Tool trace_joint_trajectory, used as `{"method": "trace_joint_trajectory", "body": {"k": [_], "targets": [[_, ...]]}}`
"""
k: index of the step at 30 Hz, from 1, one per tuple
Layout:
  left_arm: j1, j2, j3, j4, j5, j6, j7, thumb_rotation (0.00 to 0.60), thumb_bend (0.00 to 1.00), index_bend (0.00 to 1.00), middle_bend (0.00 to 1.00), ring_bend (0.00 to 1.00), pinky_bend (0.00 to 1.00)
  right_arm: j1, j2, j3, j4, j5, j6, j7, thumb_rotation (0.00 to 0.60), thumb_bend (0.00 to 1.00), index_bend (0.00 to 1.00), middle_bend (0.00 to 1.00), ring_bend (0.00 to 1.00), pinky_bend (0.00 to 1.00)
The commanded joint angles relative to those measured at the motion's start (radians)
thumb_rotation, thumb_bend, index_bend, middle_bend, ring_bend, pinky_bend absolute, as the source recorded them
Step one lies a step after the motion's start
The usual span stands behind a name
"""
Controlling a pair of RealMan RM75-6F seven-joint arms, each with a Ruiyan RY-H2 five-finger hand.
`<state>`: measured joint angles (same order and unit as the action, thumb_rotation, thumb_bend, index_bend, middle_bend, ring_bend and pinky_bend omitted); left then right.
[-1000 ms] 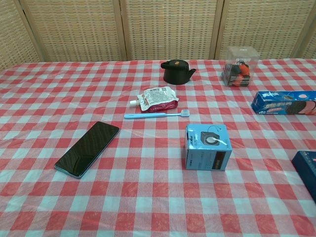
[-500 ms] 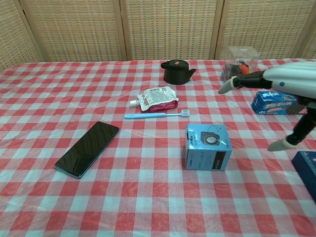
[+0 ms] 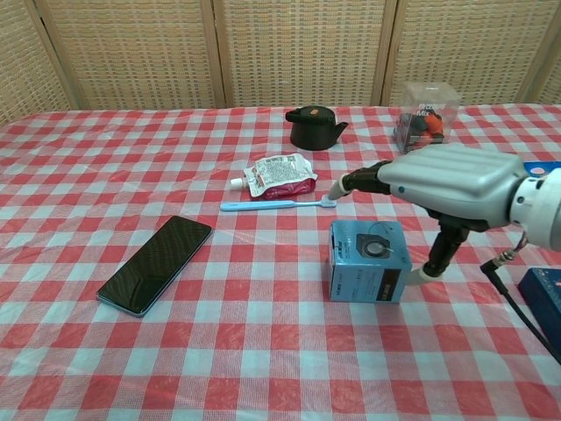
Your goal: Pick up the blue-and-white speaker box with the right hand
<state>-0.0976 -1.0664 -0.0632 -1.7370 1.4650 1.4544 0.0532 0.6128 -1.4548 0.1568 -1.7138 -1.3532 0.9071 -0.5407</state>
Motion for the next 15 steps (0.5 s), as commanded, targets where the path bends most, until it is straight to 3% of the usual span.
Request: {"method": "trace_joint_trajectory", "body": {"k": [1,5,10,15], "targets": [[-0.001,0.002,-0.001,0.001,-0.003,-0.001,-0.006,0.6,0.0,0.0,0.0,0.0,0.0,0.025,-0.039,0.006,0.035,0.048,-0.007,-0.044,0.6,0.08,0.18,0.24,0.2,0.25],[-0.002,0.006,-0.002,0.003,-0.006,-0.001,-0.017,0.6,0.0,0.0,0.0,0.0,0.0,0.041,-0.072,0.007,0.067,0.093,-0.004,-0.069,0.6,0.18,0.25,0.32,0.29,0.32],[-0.003,0.01,-0.002,0.004,-0.009,-0.003,-0.024,0.6,0.0,0.0,0.0,0.0,0.0,0.043,-0.085,0.009,0.06,0.102,0.028,-0.039,0.6,0.41,0.47,0.51,0.48,0.55],[-0.004,0.013,-0.002,0.003,-0.009,-0.003,-0.029,0.6,0.0,0.0,0.0,0.0,0.0,0.042,-0.052,0.033,0.004,0.087,0.05,0.062,0.6,0.52,0.51,0.55,0.52,0.59]]}}
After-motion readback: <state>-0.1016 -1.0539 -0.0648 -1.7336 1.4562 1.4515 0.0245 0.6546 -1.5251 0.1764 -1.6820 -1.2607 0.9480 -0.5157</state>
